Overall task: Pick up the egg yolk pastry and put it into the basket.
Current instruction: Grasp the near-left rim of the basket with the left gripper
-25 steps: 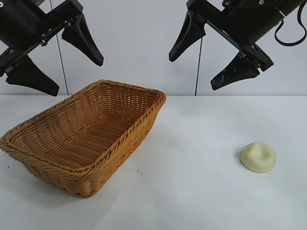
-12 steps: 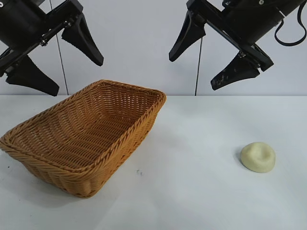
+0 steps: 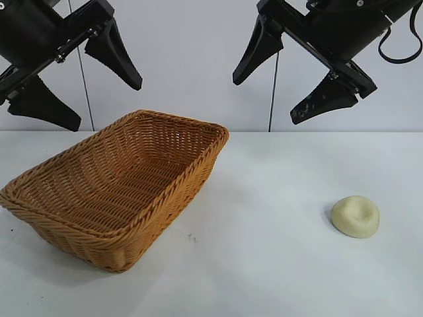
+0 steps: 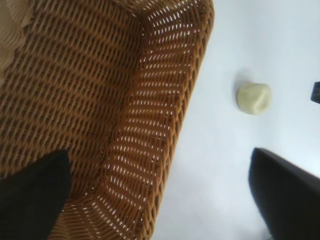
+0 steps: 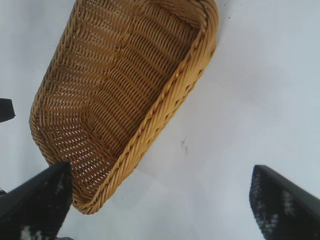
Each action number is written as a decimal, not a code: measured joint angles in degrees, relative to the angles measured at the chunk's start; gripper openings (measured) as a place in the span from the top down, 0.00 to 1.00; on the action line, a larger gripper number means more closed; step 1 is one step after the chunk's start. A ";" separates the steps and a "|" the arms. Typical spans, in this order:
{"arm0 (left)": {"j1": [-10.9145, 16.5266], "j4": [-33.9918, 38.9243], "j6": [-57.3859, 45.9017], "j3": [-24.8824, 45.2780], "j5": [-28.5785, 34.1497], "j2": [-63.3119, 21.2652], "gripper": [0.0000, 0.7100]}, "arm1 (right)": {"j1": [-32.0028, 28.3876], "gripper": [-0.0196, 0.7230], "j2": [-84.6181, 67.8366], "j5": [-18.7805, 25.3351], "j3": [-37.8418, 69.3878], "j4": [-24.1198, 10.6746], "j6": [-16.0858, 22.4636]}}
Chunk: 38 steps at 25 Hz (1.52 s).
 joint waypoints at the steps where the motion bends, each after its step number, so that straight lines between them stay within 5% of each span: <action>1: 0.00 0.66 -0.72 0.00 0.06 -0.84 0.02 | 0.00 0.05 0.00 0.00 0.00 0.00 0.00; 15: 0.00 21.96 -30.50 0.56 8.60 -9.51 0.02 | 0.00 0.05 0.00 -0.05 0.00 -0.06 0.04; 26: -3.40 25.40 -49.60 5.99 10.61 -9.91 0.02 | 0.00 0.05 0.00 -0.85 0.00 -0.06 0.11; 32: -7.19 26.46 -62.23 11.90 6.04 -9.91 0.02 | 0.00 0.05 0.00 -1.17 0.00 -0.06 0.17; 38: -7.71 34.23 -77.49 17.37 0.08 -9.91 0.02 | 0.00 0.05 0.00 -1.42 0.00 -0.06 0.17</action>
